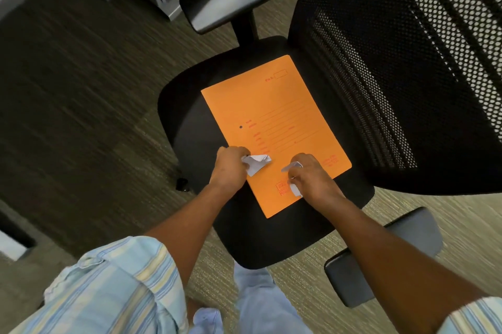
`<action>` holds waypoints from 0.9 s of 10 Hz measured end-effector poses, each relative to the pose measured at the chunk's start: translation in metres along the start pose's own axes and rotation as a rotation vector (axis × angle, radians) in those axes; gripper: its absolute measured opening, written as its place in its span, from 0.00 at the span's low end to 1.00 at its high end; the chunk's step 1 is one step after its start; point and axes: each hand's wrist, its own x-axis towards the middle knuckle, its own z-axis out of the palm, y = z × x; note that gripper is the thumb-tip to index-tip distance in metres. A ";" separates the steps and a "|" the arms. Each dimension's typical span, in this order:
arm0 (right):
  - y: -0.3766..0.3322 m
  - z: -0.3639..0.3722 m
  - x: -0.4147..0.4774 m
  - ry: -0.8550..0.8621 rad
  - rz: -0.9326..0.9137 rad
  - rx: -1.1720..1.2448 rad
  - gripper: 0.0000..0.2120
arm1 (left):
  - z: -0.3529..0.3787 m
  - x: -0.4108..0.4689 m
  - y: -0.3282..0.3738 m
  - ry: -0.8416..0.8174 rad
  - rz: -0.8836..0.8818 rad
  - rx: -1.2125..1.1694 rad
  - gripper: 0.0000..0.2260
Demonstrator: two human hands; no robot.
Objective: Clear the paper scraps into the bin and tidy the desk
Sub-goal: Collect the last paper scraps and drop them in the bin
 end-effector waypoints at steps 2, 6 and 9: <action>-0.029 0.002 0.019 -0.001 -0.104 -0.057 0.06 | -0.024 -0.019 -0.027 0.100 -0.033 -0.009 0.08; -0.130 0.016 0.049 -0.009 -0.371 -0.185 0.08 | -0.069 -0.087 -0.112 0.404 -0.181 -0.247 0.08; -0.213 0.053 0.042 -0.030 -0.581 -0.252 0.04 | -0.091 -0.148 -0.179 0.595 -0.360 -0.416 0.12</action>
